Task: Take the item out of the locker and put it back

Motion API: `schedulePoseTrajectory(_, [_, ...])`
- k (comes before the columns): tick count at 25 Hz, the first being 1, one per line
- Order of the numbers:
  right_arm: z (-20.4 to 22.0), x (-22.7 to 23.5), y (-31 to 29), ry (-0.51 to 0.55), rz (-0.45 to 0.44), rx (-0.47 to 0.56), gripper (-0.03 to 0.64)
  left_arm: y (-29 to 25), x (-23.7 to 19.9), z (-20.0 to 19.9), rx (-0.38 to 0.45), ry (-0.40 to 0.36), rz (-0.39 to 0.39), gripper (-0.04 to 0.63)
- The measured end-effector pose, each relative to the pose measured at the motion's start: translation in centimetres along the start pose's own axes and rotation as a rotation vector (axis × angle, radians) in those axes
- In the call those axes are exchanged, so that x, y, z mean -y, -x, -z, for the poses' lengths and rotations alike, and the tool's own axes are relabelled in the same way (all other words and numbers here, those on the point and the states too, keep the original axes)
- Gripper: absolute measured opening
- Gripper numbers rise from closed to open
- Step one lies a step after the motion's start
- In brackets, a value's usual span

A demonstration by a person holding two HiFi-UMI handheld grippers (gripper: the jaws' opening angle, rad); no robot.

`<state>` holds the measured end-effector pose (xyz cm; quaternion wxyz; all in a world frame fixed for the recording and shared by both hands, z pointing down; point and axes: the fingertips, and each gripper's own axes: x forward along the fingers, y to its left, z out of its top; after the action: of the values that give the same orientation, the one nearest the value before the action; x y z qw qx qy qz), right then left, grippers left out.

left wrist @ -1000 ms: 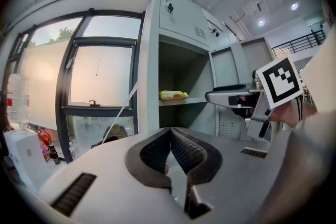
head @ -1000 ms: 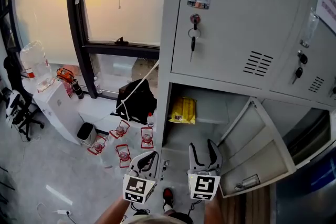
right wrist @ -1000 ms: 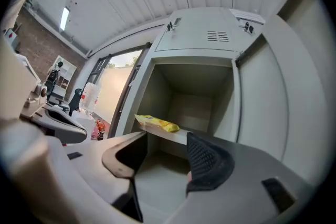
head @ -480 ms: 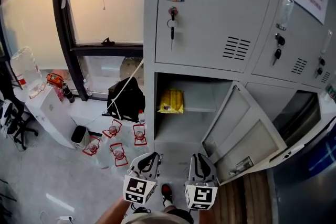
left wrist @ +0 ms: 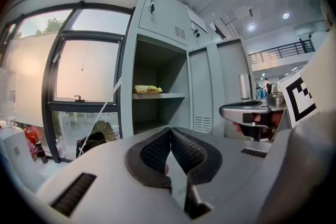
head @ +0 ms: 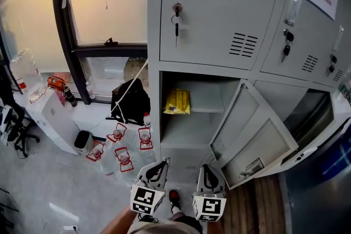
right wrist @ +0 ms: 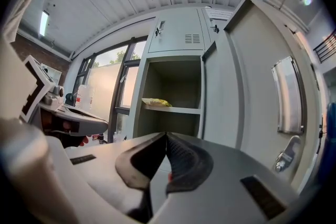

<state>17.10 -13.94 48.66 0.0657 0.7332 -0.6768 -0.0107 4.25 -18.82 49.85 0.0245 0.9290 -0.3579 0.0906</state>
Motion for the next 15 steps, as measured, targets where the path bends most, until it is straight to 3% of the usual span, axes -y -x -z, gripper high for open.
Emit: schedulePoseTrajectory(15, [0.37,0.11,-0.77,-0.016,-0.034,-0.016,0.018,-0.99,-0.10,0.07,-0.002,0.002,-0.001,0.023])
